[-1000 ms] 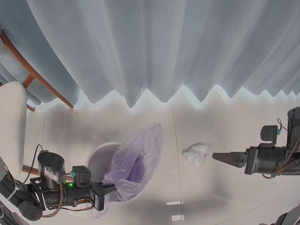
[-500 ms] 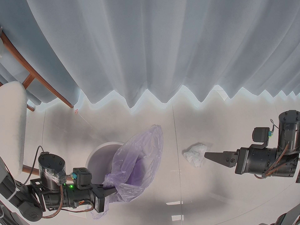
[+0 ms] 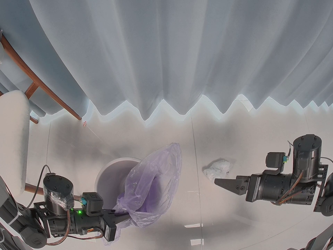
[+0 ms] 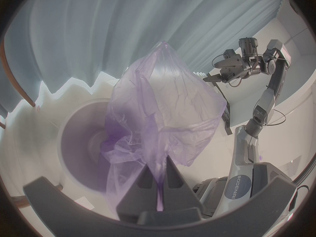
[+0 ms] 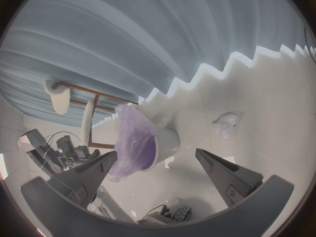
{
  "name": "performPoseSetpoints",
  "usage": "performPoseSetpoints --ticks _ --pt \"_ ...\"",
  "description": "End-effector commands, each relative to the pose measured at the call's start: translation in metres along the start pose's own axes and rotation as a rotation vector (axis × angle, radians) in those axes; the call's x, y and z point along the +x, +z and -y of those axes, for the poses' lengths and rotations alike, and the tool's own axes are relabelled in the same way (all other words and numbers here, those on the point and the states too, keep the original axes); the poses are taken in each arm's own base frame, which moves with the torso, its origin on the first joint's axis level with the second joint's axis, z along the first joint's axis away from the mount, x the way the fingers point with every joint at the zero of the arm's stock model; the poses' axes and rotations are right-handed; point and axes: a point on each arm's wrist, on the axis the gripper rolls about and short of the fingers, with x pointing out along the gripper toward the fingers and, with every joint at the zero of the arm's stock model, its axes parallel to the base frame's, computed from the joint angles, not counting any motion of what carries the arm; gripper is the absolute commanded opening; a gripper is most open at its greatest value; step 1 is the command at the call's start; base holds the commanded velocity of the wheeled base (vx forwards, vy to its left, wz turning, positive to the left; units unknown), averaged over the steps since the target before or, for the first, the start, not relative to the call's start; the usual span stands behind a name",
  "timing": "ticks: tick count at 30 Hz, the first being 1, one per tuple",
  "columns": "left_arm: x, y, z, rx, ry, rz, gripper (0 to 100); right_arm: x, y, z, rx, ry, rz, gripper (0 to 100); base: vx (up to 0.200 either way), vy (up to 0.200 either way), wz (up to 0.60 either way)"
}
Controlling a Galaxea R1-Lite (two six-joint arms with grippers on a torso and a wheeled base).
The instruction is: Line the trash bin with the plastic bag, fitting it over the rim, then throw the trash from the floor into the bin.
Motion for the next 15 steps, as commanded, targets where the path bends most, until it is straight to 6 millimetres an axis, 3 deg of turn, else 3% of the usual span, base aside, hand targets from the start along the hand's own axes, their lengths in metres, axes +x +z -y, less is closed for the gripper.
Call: performPoseSetpoints --ticks 1,8,15 --pt "0.0 -0.007 0.004 0.013 -0.019 -0.032 0 0.008 -0.019 -0.012 -0.038 0.061 -0.062 100 0.0 0.0 0.0" --pt "0.002 -0.008 0.005 0.021 -0.023 -0.042 0 0.02 -0.045 -0.022 -0.084 0.125 -0.122 100 0.0 0.0 0.0" --pt "0.004 -0.011 0.013 0.04 -0.056 -0.063 0 0.04 -0.055 -0.02 -0.091 0.128 -0.087 100 0.0 0.0 0.0"
